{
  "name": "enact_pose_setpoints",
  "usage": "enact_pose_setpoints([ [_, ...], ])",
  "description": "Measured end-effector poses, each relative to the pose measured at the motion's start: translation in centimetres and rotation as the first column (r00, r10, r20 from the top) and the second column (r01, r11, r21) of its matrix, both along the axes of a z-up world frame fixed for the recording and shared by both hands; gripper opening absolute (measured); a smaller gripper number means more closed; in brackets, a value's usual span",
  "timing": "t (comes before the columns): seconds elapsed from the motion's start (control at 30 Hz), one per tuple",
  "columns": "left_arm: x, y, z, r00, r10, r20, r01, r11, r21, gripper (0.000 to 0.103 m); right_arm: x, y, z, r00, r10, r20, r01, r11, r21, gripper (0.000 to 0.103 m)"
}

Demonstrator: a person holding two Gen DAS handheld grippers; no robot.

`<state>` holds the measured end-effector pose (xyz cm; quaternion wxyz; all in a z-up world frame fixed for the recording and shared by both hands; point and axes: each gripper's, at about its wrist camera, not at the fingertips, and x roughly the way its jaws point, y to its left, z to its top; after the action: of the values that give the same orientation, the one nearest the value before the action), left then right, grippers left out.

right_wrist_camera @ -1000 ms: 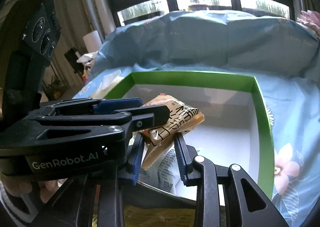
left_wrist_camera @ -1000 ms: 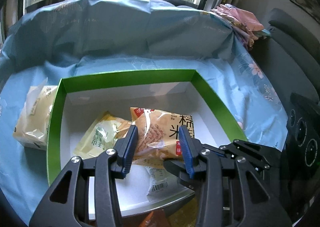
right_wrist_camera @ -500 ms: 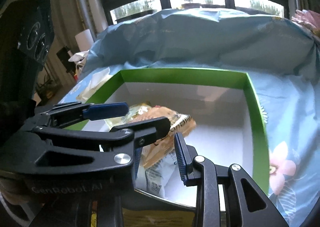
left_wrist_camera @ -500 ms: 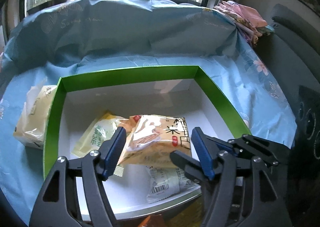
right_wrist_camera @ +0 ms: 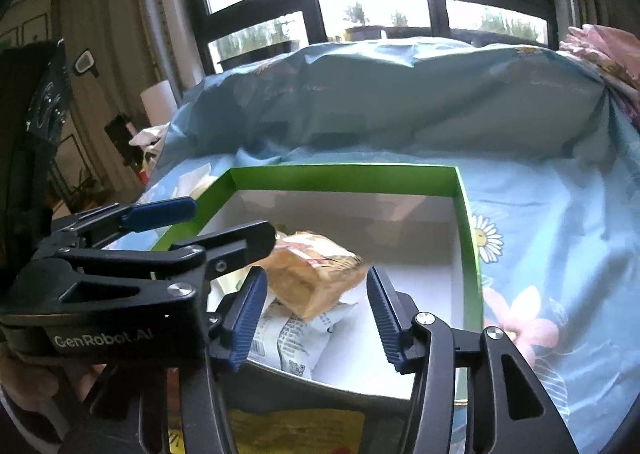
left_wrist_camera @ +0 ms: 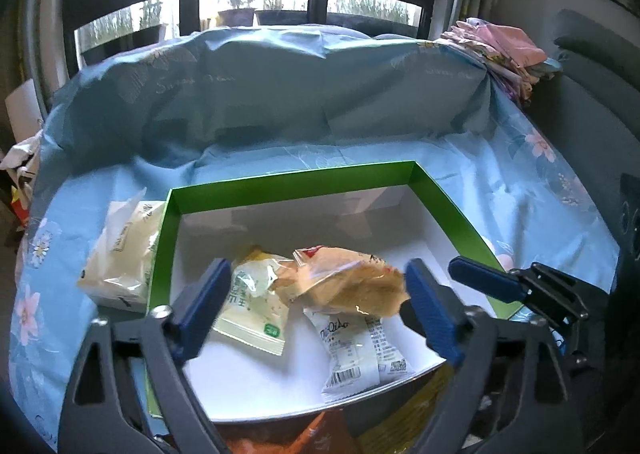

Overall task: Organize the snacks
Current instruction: 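Withdraw the right gripper from the box toward the remaining snacks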

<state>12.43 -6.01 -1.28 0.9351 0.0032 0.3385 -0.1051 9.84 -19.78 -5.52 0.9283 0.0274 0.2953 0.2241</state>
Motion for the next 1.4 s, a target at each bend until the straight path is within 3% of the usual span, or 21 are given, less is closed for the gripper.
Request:
enact_pose_setpoints([
  [0.3, -1.8, 0.5, 0.8, 1.000, 0.010, 0.017, -0.010, 1.000, -0.016, 0.098, -1.5, -1.7, 0.8, 0.999, -0.030, 0.014, 0.030, 0.999, 0.032, 0.054],
  [0.63, -4.0, 2.2, 1.5, 1.000, 0.017, 0.009, -0.017, 0.998, -0.054, 0.102, -3.5, -5.7, -0.3, 0.995, -0.091, -0.040, 0.095, 0.988, 0.122, 0.055],
  [0.77, -5.1, 3.9, 1.1, 0.999, 0.034, -0.020, -0.036, 0.993, -0.109, 0.102, -4.0, -6.3, -0.8, 0.996, -0.072, -0.056, 0.080, 0.984, 0.157, 0.055],
  [1.1, -8.0, 8.8, -0.7, 0.988, 0.116, -0.099, -0.134, 0.972, -0.195, 0.102, -6.4, -2.7, 0.2, 0.991, 0.136, 0.020, -0.137, 0.979, 0.150, 0.058],
  [1.23, -8.2, 9.7, -2.1, 0.982, 0.100, -0.160, -0.139, 0.956, -0.257, 0.102, -7.3, 0.2, -0.9, 0.970, 0.245, -0.009, -0.242, 0.962, 0.128, 0.058],
  [1.4, -8.1, 9.5, -3.0, 0.981, 0.043, -0.189, -0.102, 0.945, -0.311, 0.102, -7.5, 3.4, -2.6, 0.958, 0.282, -0.056, -0.277, 0.957, 0.089, 0.058],
])
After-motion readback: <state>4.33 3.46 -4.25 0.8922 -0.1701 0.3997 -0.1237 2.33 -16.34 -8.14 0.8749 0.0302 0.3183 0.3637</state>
